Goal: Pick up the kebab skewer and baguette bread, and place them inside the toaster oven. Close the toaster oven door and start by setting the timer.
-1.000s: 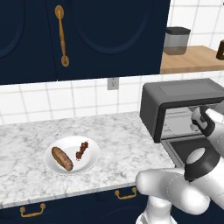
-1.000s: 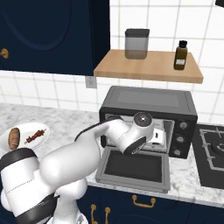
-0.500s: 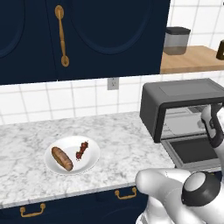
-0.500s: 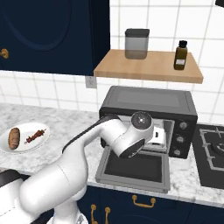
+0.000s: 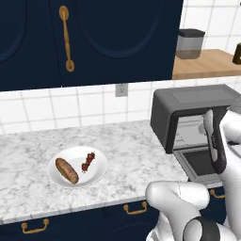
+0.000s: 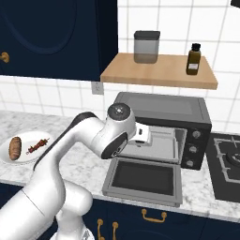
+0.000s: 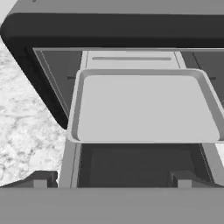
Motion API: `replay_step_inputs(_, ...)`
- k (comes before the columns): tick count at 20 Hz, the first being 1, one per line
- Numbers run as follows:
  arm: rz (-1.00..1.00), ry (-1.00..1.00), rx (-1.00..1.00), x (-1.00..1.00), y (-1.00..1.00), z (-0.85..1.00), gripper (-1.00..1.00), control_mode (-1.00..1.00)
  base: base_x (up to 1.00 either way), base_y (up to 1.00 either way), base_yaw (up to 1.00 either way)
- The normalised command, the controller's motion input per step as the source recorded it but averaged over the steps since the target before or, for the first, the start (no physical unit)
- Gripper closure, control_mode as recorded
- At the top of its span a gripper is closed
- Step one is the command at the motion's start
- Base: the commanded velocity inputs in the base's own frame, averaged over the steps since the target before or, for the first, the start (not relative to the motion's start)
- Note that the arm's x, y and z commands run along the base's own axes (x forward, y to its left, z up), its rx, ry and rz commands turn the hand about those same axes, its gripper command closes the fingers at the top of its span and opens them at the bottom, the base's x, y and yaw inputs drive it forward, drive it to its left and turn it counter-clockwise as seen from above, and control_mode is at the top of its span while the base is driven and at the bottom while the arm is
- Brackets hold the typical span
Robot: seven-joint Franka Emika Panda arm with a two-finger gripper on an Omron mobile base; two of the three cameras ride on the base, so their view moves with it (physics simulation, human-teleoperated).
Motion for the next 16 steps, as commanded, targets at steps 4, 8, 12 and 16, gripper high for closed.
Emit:
replay_step_inputs(4,0.30,0.00,0.00,-0.24,0.90,0.04,-1.00,-1.00,0.00,0.00,0.00)
replay_step_inputs(8,0.20,0.03,-0.20,-0.27,1.00,0.52,-1.00,-1.00,0.00,0.00,0.00)
replay_step_inputs(12,0.01,0.00,0.04,-0.24,0.98,0.46,-1.00,-1.00,0.00,0.00,0.00)
replay_step_inputs(16,0.00,0.00,0.01,-0.18,1.00,0.36,-1.00,-1.00,0.00,0.00,0.00)
